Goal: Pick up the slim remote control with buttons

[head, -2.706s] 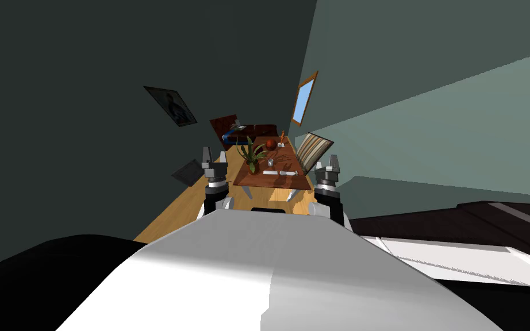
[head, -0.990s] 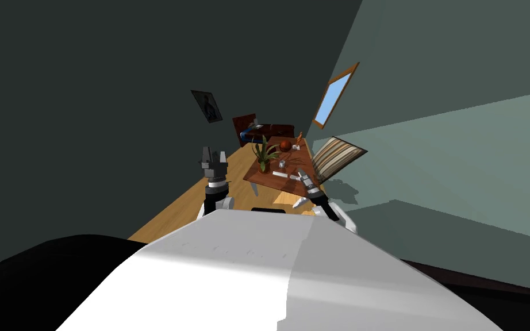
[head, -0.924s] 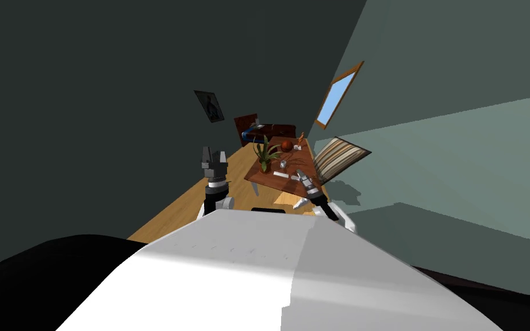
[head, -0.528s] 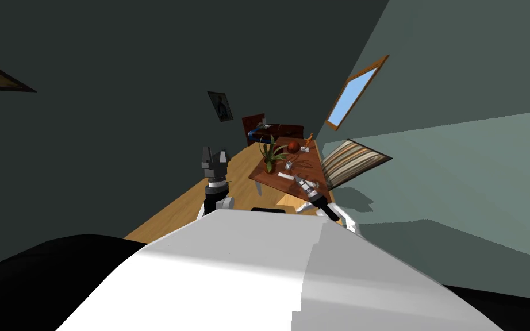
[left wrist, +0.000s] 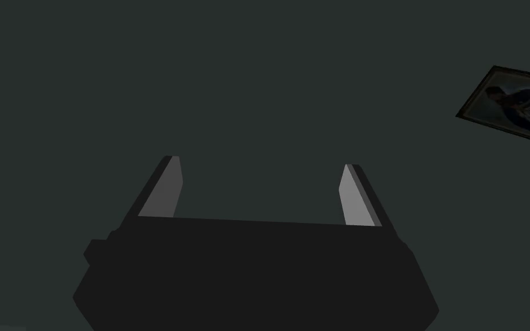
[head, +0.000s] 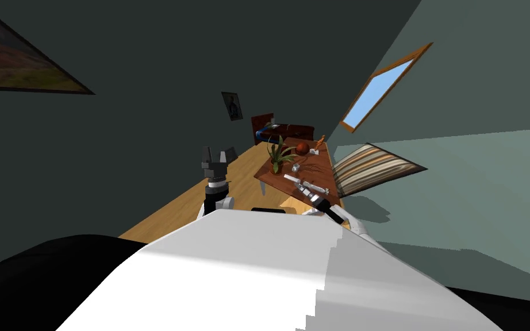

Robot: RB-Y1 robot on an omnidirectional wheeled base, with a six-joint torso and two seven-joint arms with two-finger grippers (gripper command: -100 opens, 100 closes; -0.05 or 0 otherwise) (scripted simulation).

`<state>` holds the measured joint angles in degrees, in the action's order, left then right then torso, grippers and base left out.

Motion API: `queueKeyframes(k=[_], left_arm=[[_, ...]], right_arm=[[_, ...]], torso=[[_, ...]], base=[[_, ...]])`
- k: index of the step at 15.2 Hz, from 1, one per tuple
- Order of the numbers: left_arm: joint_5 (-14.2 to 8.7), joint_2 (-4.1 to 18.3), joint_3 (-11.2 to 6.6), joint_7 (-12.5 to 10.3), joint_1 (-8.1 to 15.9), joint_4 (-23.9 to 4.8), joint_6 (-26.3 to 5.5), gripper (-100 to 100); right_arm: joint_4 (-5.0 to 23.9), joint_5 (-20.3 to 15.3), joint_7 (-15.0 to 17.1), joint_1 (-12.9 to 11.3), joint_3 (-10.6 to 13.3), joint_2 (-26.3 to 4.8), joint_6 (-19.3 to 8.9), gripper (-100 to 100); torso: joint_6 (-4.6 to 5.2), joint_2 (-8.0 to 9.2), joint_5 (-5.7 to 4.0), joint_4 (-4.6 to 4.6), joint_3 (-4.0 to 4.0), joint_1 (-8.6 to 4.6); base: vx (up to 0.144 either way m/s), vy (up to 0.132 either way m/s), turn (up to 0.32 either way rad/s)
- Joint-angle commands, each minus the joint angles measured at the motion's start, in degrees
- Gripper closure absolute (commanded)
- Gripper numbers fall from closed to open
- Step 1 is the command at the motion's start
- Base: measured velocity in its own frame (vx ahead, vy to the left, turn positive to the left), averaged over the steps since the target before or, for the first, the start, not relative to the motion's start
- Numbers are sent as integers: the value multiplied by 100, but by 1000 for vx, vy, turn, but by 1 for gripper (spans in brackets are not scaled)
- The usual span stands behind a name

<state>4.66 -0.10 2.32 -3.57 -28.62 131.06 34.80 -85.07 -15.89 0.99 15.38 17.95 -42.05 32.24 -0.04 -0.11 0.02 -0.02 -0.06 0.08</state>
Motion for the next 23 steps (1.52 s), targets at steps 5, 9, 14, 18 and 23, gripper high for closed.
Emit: queueKeyframes(k=[5, 9, 14, 18, 23], left_arm=[[0, 0, 0, 0, -1, 0, 0, 0], [0, 0, 0, 0, 0, 0, 0, 0], [0, 0, 0, 0, 0, 0, 0, 0], [0, 0, -1, 0, -1, 0, 0, 0], [0, 0, -1, 0, -1, 0, 0, 0]], right_arm=[[733, -378, 43, -241, 448, -518, 163, -100], [1191, -541, 61, -330, 634, -734, 237, -100], [1518, -706, 80, -418, 820, -944, 308, -100], [1814, -872, 101, -503, 1004, -1145, 376, -100], [2638, -1203, 147, -664, 1368, -1517, 503, -100]], torso=[[3, 0, 0, 0, 0, 0], [-1, 1, 1, 0, 0, 2], [-2, 4, 1, 2, 3, 0], [7, 7, -1, 1, 4, -3], [6, -2, 2, 0, -1, 2]], base=[[17, 18, 166], [18, 19, 212], [12, 12, 122], [12, 7, 55], [27, 21, 266]])
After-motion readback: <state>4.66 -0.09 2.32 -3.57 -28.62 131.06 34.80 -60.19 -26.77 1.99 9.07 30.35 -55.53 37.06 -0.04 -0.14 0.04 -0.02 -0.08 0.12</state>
